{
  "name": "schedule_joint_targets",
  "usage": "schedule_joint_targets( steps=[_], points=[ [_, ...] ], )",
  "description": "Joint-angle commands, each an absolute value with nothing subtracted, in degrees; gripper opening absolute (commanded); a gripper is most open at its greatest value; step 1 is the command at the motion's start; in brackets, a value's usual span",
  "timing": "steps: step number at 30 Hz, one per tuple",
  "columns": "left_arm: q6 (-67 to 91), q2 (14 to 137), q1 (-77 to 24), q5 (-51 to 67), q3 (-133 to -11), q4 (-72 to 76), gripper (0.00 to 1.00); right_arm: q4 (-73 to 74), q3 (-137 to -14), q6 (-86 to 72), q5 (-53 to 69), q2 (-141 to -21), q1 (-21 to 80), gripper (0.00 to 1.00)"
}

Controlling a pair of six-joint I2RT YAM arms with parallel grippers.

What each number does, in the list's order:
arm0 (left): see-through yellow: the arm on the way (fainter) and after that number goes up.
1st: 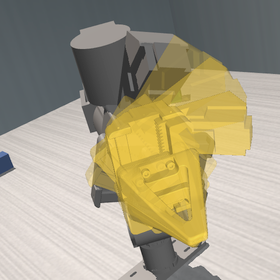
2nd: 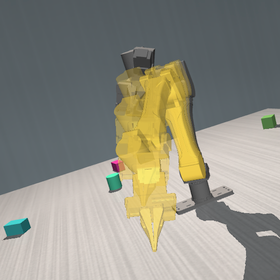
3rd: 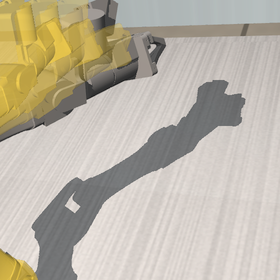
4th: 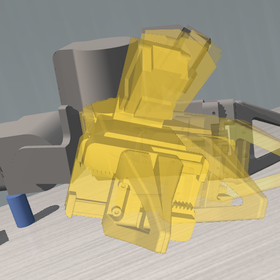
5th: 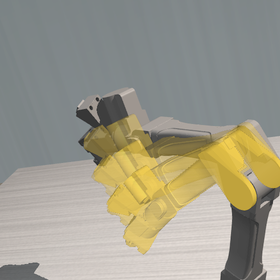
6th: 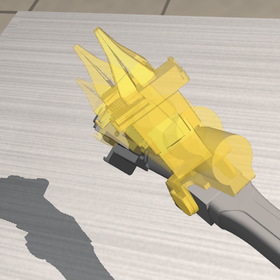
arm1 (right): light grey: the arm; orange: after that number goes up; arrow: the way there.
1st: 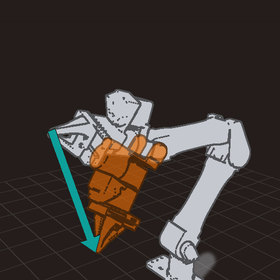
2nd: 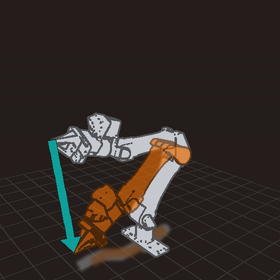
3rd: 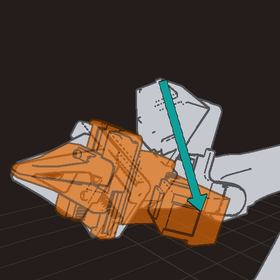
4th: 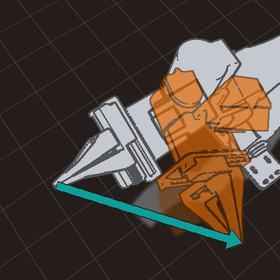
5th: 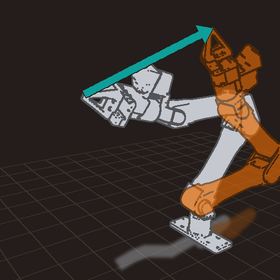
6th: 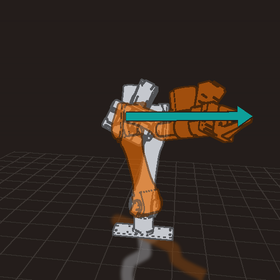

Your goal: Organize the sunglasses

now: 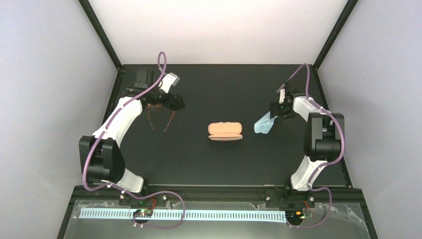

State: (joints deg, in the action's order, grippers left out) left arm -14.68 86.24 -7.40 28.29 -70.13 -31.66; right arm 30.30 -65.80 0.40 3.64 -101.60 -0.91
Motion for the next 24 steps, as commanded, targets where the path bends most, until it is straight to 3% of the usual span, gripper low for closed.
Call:
schedule_joint_targets(
  steps=[1,8,17,22,24],
  points=[
    [-14.0,84.6,-7.2,30.2,-70.3,-30.8,0.99,31.1,-67.1,-1.2,4.8,-103.3,-0.8,0.72],
    [-13.9,84.7,-7.2,30.7,-70.0,-30.7,0.99,31.4,-67.6,-0.2,5.2,-104.5,-1.2,0.44],
    [-13.6,85.1,-7.3,31.5,-70.2,-30.5,0.99,31.7,-68.2,1.2,7.8,-103.6,-1.8,0.15],
    [-13.6,85.0,-7.2,31.5,-70.1,-30.6,0.99,31.9,-69.3,2.8,8.2,-103.8,-1.8,0.01],
    [-13.7,84.9,-7.2,31.4,-70.1,-30.6,0.99,31.9,-69.6,3.4,8.2,-103.4,-1.8,0.01]
  ],
)
